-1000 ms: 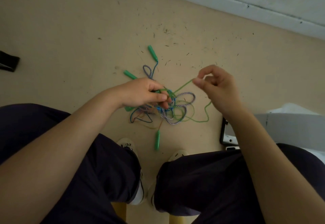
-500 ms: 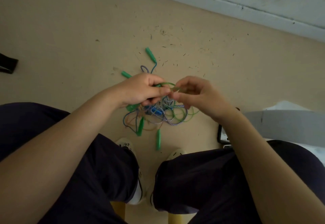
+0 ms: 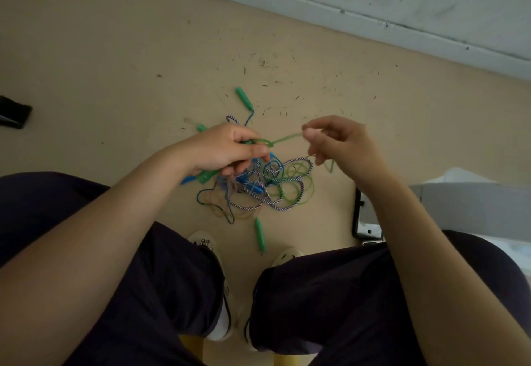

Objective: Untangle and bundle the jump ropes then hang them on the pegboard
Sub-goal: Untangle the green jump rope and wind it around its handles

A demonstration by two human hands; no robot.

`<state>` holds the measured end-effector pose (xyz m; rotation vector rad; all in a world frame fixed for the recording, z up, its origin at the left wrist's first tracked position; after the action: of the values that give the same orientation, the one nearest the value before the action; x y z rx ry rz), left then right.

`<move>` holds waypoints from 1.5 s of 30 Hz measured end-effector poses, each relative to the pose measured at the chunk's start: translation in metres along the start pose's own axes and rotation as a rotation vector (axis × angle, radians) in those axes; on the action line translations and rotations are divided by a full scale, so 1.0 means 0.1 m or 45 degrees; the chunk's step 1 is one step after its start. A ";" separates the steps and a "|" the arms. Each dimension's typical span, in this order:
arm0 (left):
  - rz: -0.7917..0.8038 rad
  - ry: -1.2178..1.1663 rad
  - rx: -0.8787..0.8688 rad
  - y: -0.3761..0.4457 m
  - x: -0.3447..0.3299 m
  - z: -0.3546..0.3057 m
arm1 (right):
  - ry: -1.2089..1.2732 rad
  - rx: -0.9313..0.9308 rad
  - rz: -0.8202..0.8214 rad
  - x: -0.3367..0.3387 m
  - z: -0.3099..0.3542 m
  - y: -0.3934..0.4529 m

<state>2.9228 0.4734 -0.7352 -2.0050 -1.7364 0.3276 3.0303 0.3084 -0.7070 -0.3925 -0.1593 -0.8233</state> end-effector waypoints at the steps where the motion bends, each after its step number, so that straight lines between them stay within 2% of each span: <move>1: 0.028 -0.002 -0.015 0.00 -0.04 -0.03 | 0.002 0.008 0.074 -0.09 0.02 -0.02; 4: 0.085 -0.063 -0.048 -0.03 -0.15 -0.13 | -0.019 0.081 0.224 -0.31 0.12 -0.08; 7: 0.076 -0.098 -0.078 -0.07 -0.15 -0.23 | -0.129 0.132 0.220 -0.35 0.18 -0.14; 12: -0.013 0.049 -0.087 -0.19 0.00 -0.29 | -0.149 0.051 -0.169 0.09 0.26 -0.22; 14: -0.037 0.055 -0.098 -0.25 0.03 -0.29 | -0.089 0.053 -0.208 0.20 0.31 -0.30; 19: 0.065 -0.029 -0.160 -0.33 -0.21 -0.38 | -0.019 0.081 0.140 -0.13 0.38 -0.57; 23: 0.171 -0.077 -0.175 -0.36 -0.41 -0.43 | -0.254 0.077 0.313 -0.39 0.36 -0.66; 32: 0.216 -0.053 -0.032 -0.32 -0.40 -0.11 | -0.316 -0.010 0.199 -0.26 0.21 -0.52; 37: 0.198 0.017 0.096 -0.30 -0.31 0.18 | -0.448 -0.071 -0.039 0.00 0.00 -0.44; 40: 0.235 -0.116 0.102 -0.30 -0.33 0.20 | -0.404 -0.109 0.014 -0.01 -0.07 -0.44; 45: 0.342 -0.267 0.015 -0.30 -0.48 0.10 | -0.039 -0.143 0.223 -0.31 -0.11 -0.48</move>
<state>2.8838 0.4308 -0.7345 -2.2672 -1.5750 0.6557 2.9732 0.2955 -0.7130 -0.5176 -0.1056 -0.6557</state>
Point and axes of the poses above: each hand's wrist, its own y-axis towards the middle knuckle, its own x-axis out of the back of the hand, z = x × y, the point moved 8 cm from there along y, towards the middle knuckle, and after that the axes turned 2 degrees about -y, right-handed, at the moved point
